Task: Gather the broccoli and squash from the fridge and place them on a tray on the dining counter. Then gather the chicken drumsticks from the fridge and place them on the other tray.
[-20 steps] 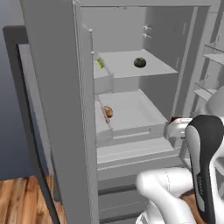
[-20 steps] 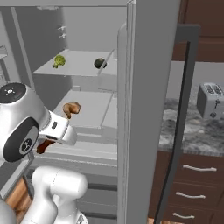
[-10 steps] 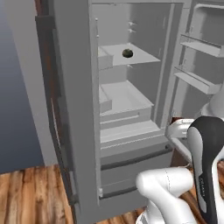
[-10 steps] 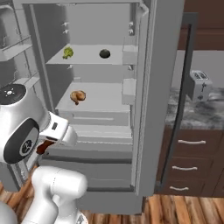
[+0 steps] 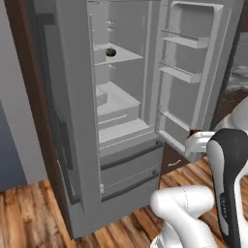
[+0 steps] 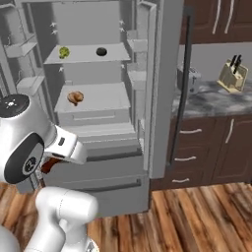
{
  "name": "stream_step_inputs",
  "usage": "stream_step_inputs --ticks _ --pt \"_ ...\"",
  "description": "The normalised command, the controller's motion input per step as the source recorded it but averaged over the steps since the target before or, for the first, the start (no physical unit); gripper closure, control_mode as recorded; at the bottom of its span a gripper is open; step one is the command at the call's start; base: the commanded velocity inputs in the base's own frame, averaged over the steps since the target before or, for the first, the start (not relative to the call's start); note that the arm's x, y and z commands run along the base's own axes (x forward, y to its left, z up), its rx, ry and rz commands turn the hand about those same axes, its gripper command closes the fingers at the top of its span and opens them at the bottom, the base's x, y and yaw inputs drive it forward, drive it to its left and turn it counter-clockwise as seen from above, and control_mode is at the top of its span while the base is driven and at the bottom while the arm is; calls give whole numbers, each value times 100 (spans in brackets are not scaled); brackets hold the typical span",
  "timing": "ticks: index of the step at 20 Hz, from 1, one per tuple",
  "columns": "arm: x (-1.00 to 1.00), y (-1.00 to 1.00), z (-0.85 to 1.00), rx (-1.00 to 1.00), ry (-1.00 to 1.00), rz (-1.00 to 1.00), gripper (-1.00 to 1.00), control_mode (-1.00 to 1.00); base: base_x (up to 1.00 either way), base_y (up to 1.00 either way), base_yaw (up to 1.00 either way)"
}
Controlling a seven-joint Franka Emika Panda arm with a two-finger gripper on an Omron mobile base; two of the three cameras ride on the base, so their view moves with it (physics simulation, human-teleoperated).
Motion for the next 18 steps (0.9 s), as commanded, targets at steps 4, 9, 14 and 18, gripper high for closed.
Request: stream_step_inputs --ticks 4,9,14,18 --pt "0 0 0 0 0 0 100 100 -64 2 -45" --pt "0 0 0 0 0 0 100 100 -55 0 -49" --pt "0 0 0 0 0 0 100 100 -55 0 -49" --pt "0 0 0 0 0 0 100 100 -55 -4 -49"
